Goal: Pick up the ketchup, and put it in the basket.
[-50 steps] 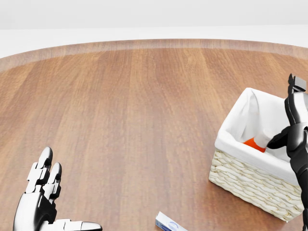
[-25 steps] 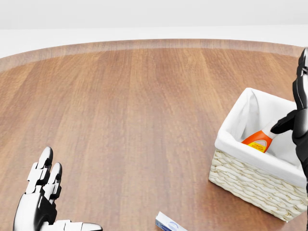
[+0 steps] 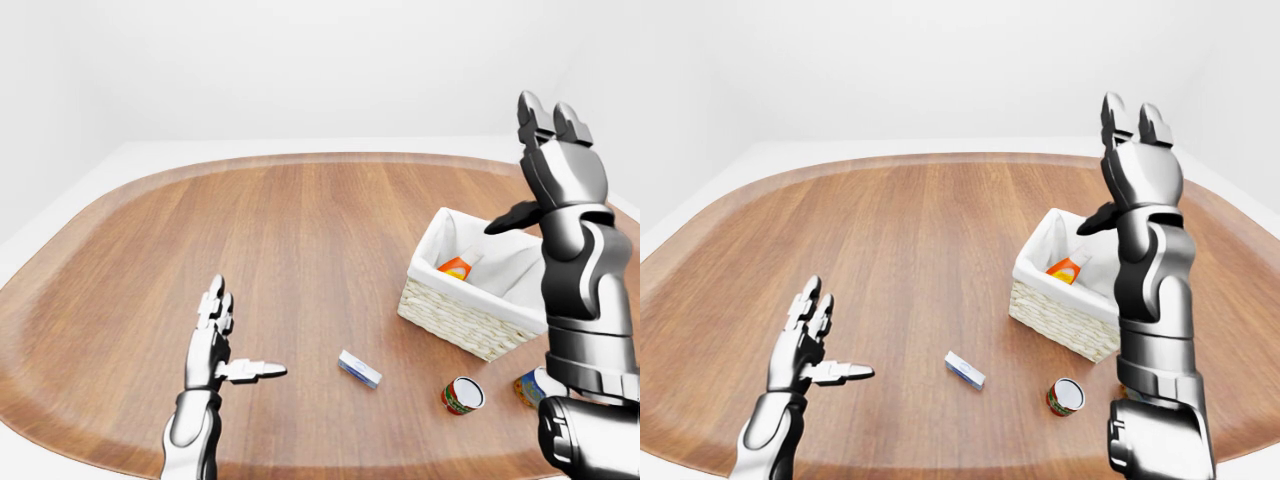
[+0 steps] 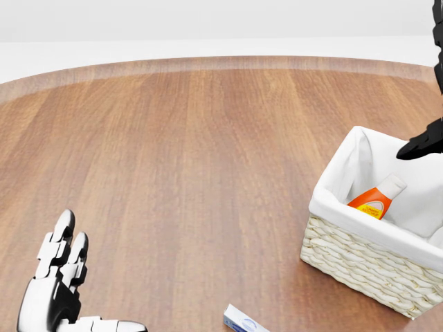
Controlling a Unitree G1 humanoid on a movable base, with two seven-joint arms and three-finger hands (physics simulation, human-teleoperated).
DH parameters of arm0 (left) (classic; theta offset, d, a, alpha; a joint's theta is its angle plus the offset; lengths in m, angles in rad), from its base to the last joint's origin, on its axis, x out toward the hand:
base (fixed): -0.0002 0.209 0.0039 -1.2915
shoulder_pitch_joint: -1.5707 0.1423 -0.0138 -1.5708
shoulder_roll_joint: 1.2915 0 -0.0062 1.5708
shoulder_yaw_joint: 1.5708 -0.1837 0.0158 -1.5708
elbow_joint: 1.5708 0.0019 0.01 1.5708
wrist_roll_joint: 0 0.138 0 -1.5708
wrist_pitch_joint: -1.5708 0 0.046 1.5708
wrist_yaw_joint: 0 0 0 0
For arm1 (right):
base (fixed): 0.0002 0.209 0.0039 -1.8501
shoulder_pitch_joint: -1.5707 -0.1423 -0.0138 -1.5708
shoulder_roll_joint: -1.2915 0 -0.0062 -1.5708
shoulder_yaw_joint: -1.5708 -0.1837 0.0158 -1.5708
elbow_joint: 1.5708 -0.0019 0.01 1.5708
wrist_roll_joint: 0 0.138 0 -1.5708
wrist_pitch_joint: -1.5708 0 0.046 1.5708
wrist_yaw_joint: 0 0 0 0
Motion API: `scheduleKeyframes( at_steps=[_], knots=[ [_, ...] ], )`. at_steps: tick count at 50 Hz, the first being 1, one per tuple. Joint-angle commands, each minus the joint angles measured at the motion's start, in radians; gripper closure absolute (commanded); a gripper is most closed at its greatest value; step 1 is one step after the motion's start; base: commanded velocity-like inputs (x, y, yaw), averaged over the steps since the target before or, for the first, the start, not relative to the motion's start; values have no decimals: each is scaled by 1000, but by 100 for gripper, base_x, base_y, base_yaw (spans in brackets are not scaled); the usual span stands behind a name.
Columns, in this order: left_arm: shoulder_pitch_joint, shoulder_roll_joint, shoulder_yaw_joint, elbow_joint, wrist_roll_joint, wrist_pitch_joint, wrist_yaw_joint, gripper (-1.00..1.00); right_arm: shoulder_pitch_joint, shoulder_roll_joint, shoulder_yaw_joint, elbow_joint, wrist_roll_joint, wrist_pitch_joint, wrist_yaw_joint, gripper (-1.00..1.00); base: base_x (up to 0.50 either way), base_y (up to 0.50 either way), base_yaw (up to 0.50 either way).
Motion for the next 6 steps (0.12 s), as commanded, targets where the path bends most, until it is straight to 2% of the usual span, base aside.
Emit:
scheduleKeyframes(
  at_steps=[1, 6],
  knots=[
    [8, -2, 0, -28, 1, 0, -2, -100, 152, 33, -106, -568, -75, 0, 283, -100, 0, 0, 0],
    [12, -4, 0, -40, 1, 0, -2, -100, 183, 43, -142, -730, -78, 0, 350, -100, 0, 0, 0]
  ],
)
